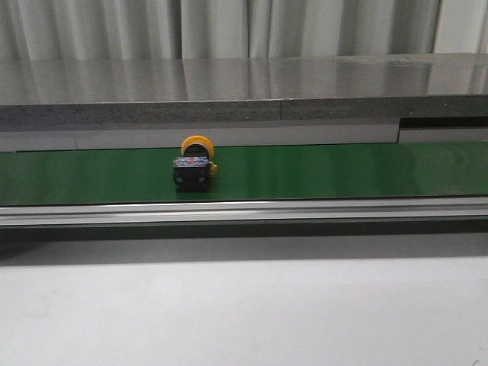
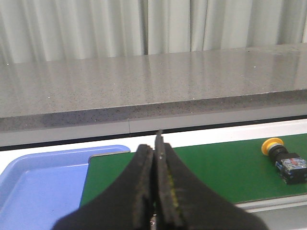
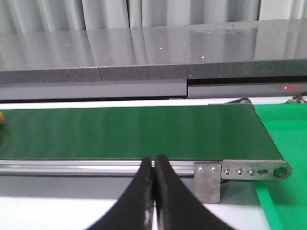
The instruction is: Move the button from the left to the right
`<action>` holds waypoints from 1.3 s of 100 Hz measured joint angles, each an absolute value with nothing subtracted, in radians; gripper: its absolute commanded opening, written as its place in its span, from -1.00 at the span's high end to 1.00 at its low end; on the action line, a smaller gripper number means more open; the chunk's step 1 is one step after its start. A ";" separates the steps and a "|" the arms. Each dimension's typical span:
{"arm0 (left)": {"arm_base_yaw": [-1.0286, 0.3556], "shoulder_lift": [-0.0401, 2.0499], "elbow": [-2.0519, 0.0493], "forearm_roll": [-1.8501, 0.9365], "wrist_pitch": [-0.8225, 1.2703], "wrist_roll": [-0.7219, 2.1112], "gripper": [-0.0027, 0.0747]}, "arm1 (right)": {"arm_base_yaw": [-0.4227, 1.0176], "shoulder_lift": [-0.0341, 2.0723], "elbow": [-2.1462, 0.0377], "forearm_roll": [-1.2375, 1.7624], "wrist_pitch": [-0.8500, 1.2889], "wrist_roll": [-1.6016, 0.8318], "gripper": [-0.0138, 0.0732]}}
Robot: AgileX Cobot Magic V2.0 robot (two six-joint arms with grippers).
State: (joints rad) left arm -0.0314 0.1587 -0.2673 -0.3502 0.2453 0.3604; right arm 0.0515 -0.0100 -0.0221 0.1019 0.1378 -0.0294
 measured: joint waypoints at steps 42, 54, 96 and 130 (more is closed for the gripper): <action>-0.031 0.159 -0.267 -0.350 0.245 0.362 0.98 | 0.051 0.293 -0.415 0.108 0.412 -0.029 0.84; -0.031 0.159 -0.267 -0.350 0.245 0.362 0.98 | 0.051 0.430 -0.547 0.108 0.547 -0.029 0.84; -0.033 0.159 -0.267 -0.350 0.245 0.362 0.98 | 0.051 0.792 -0.812 0.108 0.729 -0.029 0.83; -0.033 0.159 -0.267 -0.350 0.245 0.362 0.98 | 0.051 0.837 -0.812 0.113 0.743 -0.029 0.12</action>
